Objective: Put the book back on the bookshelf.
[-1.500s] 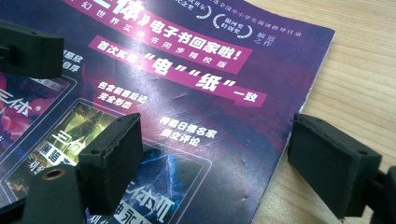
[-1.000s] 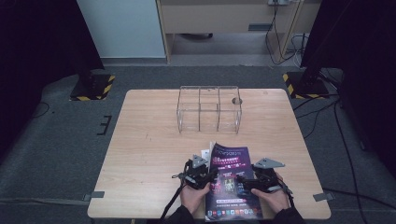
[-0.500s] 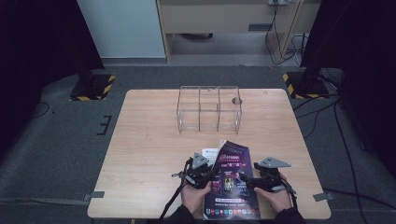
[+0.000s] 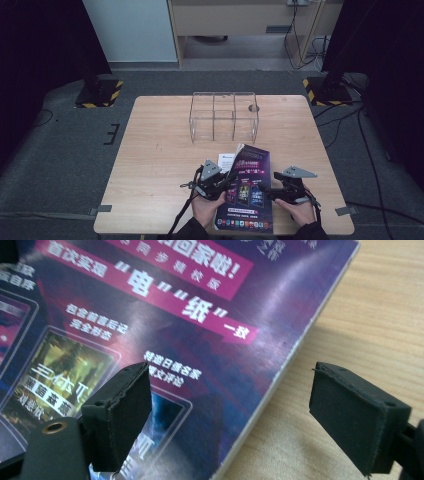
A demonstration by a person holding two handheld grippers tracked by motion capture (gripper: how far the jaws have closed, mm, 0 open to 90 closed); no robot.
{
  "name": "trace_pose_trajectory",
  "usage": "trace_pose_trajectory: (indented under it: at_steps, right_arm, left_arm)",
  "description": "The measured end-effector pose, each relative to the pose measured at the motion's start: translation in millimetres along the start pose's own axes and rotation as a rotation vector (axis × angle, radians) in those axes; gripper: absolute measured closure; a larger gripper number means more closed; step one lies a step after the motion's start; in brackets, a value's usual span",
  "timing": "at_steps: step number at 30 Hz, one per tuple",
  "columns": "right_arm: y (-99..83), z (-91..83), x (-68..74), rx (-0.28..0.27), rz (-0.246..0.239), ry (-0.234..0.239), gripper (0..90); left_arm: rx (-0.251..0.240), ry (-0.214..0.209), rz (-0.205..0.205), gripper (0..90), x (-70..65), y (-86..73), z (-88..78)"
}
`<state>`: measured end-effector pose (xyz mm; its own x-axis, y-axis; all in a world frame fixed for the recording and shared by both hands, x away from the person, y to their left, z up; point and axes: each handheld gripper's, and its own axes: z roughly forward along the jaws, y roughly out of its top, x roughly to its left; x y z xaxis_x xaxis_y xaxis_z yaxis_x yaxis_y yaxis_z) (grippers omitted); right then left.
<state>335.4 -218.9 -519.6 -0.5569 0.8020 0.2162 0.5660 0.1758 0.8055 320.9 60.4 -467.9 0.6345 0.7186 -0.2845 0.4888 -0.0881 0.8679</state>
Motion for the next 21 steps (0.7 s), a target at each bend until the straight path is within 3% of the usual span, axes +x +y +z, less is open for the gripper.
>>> trace_pose_trajectory:
  at_steps: [12, 21]
  right_arm:
    - [13.3, -3.4, 3.0, -0.049, 0.010, 0.046, 16.9]
    - [13.3, 3.2, 11.3, -0.038, 0.020, 0.118, 17.7]
  left_arm:
    - [-0.082, -0.013, 0.019, 83.8, -3.3, 12.3, -18.7]
    - [-0.117, -0.014, 0.027, 83.8, -3.1, 16.8, -28.5]
